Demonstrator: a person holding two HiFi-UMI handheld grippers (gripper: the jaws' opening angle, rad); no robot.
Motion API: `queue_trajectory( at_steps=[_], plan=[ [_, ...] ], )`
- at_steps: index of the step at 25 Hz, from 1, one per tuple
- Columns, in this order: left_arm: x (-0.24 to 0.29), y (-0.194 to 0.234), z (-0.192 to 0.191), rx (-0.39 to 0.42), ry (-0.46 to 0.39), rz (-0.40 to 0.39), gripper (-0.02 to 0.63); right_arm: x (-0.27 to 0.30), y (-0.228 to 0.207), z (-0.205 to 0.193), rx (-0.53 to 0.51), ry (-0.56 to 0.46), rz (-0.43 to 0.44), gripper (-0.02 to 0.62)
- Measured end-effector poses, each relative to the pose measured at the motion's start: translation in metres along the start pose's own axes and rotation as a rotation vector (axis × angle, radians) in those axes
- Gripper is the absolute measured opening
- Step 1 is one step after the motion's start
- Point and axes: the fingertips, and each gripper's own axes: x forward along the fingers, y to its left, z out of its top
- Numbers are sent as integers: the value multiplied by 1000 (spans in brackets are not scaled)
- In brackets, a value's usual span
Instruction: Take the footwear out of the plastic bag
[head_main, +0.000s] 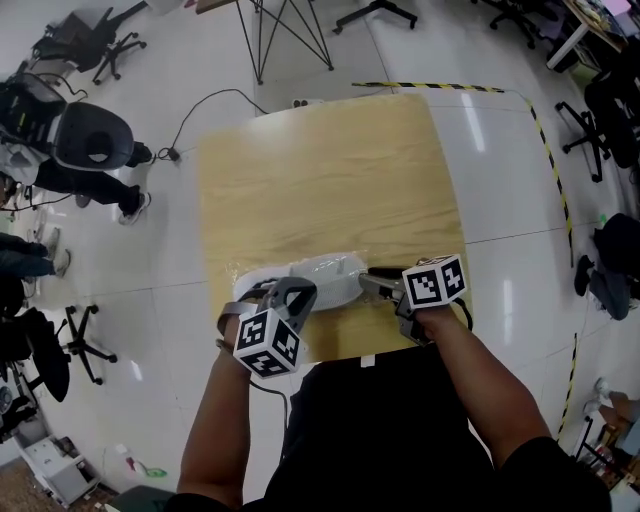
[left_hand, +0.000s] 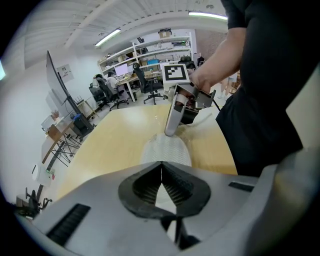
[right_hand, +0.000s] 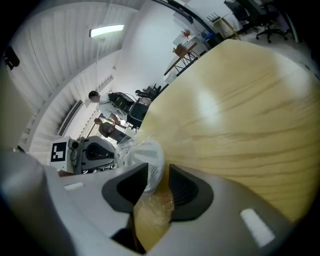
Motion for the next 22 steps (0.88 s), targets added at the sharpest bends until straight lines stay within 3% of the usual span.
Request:
queue_trajectory(
  at_steps=[1, 2, 3, 11, 19, 22],
  plan=[
    [1, 0, -3, -10, 8, 0, 8, 1, 0, -2, -10, 7, -10, 117],
    [3, -1, -6, -21, 18, 2, 8, 2, 0, -3, -21, 9, -21, 61],
    [5, 0, -10, -30, 29, 6, 8, 3, 1, -3, -32, 7, -29, 55],
    [16, 3, -26, -51, 85, 36, 22, -9, -9, -4, -22, -18, -60, 54],
    [6, 3, -30, -60, 76, 21, 94, -24, -18, -5, -12, -50, -89, 53],
    [-4, 3, -42, -44, 125, 15, 131, -27, -21, -5, -18, -55, -98, 54]
  ],
)
